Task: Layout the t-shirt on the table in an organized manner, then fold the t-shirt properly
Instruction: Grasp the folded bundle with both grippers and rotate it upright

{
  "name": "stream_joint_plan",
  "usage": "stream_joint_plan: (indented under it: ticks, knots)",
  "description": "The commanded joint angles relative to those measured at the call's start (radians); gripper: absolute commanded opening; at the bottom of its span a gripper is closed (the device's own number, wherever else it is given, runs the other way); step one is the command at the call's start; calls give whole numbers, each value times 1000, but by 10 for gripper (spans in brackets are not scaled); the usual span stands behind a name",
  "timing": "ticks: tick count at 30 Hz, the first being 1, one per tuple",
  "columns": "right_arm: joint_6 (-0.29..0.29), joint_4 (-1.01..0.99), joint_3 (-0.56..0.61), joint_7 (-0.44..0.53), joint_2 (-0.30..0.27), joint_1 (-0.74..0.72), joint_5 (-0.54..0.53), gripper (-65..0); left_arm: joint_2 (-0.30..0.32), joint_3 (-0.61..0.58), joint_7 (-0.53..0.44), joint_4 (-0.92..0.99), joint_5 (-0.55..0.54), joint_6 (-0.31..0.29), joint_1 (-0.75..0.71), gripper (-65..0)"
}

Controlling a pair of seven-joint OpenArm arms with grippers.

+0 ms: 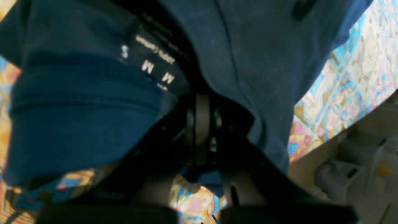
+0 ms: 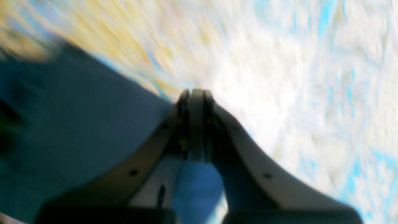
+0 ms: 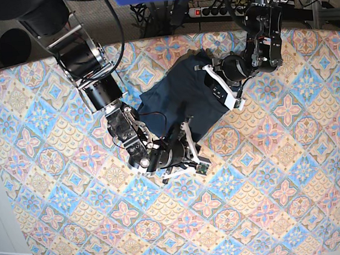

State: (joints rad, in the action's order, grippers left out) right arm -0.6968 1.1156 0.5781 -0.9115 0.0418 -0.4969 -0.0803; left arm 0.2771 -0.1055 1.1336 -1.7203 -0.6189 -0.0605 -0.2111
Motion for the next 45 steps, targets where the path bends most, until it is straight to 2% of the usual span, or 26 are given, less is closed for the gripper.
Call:
stream_joint_plan:
  ticks: [1,5,8,11,16,19,21,24,26,29,34,37,40,45]
  knots:
    - [-1,-15,18,25,7,-32,27,-650,9,2,-4,-4,32,8,5,-650]
    - [-1,-121,69,59,8,-32,159,-650,34,2,-2,-4,34,8,28,-650]
    - [-1,-144,81,58,5,-32,172,-650,66,2,-2,-4,40,8,57,-650]
    - [-1,-107,81,13,-4,-29,172,-650,89,7,-2,-4,55,8,89,-650]
    - [-1,77,76,-60,-151,24,170,-650,98,5,-2,1,93,8,160,-650]
    - [-1,215,72,-119,-196,91,170,-650,96,3,-5,67,98,8,223,-650]
    - [-1,321,70,-157,-244,140,169,-650,78,3,-42,122,98,8,263,-650]
    - [-1,453,70,-200,-290,209,169,-650,58,13,-109,148,98,11,284,-650]
    - [-1,515,61,-208,-310,244,169,-650,54,19,-119,147,90,11,292,-650]
    - [-1,561,-19,-208,-313,267,169,-650,38,79,-96,87,41,11,269,-650]
    - [-1,556,-129,-196,-313,263,169,-650,29,224,-36,-90,-103,9,118,-650]
    - [-1,522,-149,-192,-303,260,169,-650,32,240,-17,-169,-186,8,23,-650]
    - [-1,478,-148,-176,-253,218,169,-650,34,240,-19,-211,-190,8,-66,-650]
    - [-1,384,-148,-172,-170,140,169,-650,26,237,-22,-206,-189,8,-112,-650]
